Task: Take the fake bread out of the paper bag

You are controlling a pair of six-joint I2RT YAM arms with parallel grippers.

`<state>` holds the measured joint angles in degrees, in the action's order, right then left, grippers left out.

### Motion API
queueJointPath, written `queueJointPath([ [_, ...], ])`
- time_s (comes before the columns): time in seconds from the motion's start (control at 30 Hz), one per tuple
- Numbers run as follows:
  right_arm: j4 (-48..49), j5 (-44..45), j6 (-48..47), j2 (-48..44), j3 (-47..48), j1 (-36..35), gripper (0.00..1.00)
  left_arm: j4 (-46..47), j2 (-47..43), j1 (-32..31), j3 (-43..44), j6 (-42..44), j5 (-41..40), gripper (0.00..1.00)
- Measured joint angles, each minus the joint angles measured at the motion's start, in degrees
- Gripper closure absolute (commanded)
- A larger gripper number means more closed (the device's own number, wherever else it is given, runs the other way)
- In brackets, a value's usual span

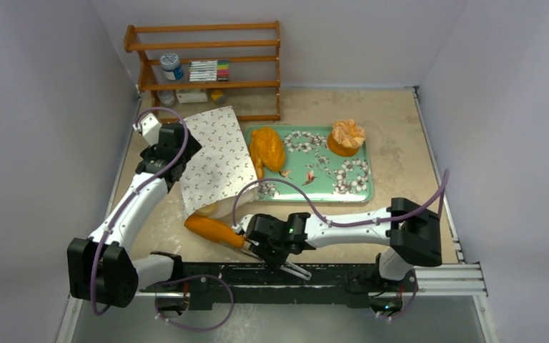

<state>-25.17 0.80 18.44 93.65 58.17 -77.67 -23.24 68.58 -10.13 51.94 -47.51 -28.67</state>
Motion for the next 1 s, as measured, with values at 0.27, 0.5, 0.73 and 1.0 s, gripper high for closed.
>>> queueJointPath([
  [0.27, -5.1, -0.3, 0.2, -6.8, 1.3, -0.5, 1.0, 0.0, 1.6, 0.0, 0.5, 0.0, -0.2, 0.09],
  [0.5, -9.6, -0.3, 0.2, -12.5, 3.7, -1.1, 1.0, 0.5, 6.2, 0.0, 2.2, 0.0, -0.4, 0.09],
  [0.73, -12.9, 0.3, 0.2, -17.0, 6.7, -1.5, 1.0, 0.5, 7.2, 0.0, 4.4, 0.1, -1.7, 0.09],
  [1.0, -15.7, 3.8, -0.1, -20.9, 13.0, -1.5, 1.0, 0.9, 8.4, 0.0, 5.9, 0.1, -3.7, 0.09],
])
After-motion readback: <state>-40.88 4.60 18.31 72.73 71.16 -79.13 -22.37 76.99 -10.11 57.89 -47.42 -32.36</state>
